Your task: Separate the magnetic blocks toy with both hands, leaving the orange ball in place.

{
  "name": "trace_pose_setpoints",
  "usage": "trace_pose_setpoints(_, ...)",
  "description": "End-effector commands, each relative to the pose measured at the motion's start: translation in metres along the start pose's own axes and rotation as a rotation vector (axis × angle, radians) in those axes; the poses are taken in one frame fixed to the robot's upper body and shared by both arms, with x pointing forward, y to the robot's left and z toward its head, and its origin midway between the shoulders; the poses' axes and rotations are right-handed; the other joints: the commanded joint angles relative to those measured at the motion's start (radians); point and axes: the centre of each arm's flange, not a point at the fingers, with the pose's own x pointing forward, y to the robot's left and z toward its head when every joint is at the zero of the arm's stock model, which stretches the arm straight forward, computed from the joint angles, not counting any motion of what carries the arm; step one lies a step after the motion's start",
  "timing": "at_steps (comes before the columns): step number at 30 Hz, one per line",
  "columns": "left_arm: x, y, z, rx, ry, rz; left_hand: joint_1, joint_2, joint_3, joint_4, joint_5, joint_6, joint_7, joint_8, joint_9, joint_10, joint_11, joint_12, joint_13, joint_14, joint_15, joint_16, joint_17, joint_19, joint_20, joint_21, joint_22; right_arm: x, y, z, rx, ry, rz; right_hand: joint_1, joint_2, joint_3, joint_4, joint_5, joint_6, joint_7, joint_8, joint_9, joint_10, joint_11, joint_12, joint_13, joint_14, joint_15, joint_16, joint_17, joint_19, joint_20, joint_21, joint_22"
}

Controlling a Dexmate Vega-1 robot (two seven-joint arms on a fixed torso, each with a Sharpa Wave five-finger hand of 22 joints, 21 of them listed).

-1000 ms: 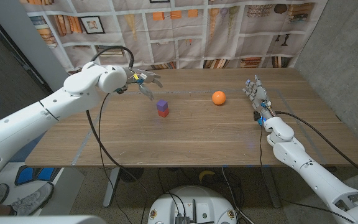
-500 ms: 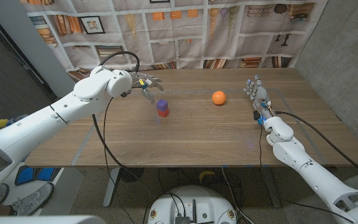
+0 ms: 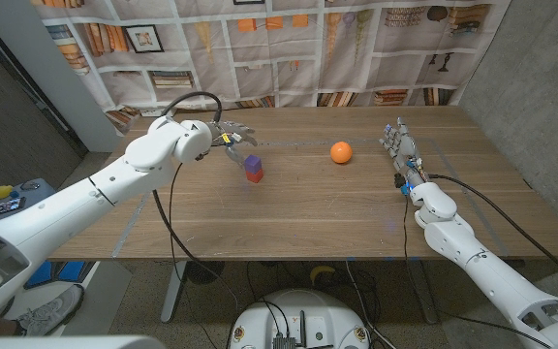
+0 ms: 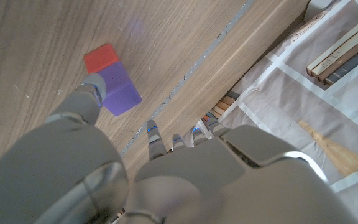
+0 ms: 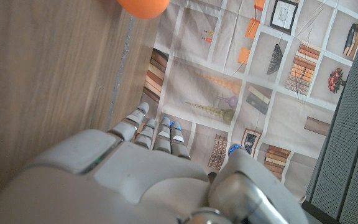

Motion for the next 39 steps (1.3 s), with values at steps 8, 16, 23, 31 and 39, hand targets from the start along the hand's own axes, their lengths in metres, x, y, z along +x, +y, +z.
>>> trace_pose_setpoints(8,0.015,-0.02,0.011,-0.036,-0.028,0.007,0.01,-0.003,-0.009,0.002,0.001,0.026,0.002,0.013,0.004,-0.006,-0.004,0.01,0.002,-0.063,0.001,0.01,0.002,-0.013,0.007,0.005,0.005,-0.003,-0.002,-0.003,0.008,0.009,-0.024,-0.003,0.006,0.01,0.001,-0.005,0.009,-0.002,0.005,0.003,0.0,-0.001,0.005,-0.001,0.0,0.005,0.008,0.0,0.0,-0.013,0.002,0.003)
trace_pose_setpoints(16,0.022,-0.023,0.014,-0.035,-0.048,0.009,0.019,0.002,-0.011,0.001,0.002,0.048,-0.012,0.021,0.005,0.016,-0.02,0.016,0.002,-0.043,-0.005,0.013,0.002,0.0,0.004,0.007,0.005,-0.004,-0.002,-0.004,0.012,0.007,-0.029,-0.005,0.006,0.012,0.002,-0.005,0.01,-0.001,0.005,0.003,0.001,-0.001,0.006,-0.001,0.002,0.007,0.009,-0.002,0.001,-0.012,0.002,0.003)
trace_pose_setpoints(23,0.027,-0.024,0.012,-0.04,-0.052,0.024,0.035,0.008,-0.014,0.0,0.004,0.096,-0.019,0.037,0.005,0.055,-0.036,0.024,0.001,-0.016,-0.015,0.015,0.002,0.024,0.0,0.009,0.005,-0.004,-0.001,-0.005,0.015,0.008,-0.035,-0.007,0.006,0.014,0.002,-0.006,0.01,-0.003,0.005,0.003,0.001,-0.001,0.006,-0.001,0.001,0.006,0.009,-0.004,0.002,-0.01,0.002,0.003)
trace_pose_setpoints(31,0.032,-0.023,0.011,-0.034,-0.063,0.049,0.06,0.013,-0.019,-0.001,0.005,0.172,-0.027,0.059,0.004,0.106,-0.057,0.03,0.0,0.029,-0.038,0.019,0.001,0.06,-0.009,0.012,0.005,-0.003,0.0,-0.007,0.019,0.007,-0.04,-0.01,0.005,0.017,0.003,-0.007,0.01,-0.003,0.005,0.003,0.003,-0.001,0.007,-0.001,0.002,0.008,0.01,-0.006,0.003,-0.008,0.002,0.003)
trace_pose_setpoints(39,0.035,-0.021,0.008,-0.032,-0.068,0.062,0.081,0.016,-0.024,-0.001,0.006,0.223,-0.031,0.071,0.004,0.135,-0.064,0.029,-0.001,0.059,-0.053,0.018,0.001,0.088,-0.017,0.012,0.005,-0.001,0.001,-0.007,0.02,0.003,-0.045,-0.011,0.006,0.02,0.003,-0.007,0.012,-0.001,0.005,0.003,0.003,-0.001,0.007,-0.001,0.002,0.008,0.011,-0.008,0.003,-0.006,0.002,0.003)
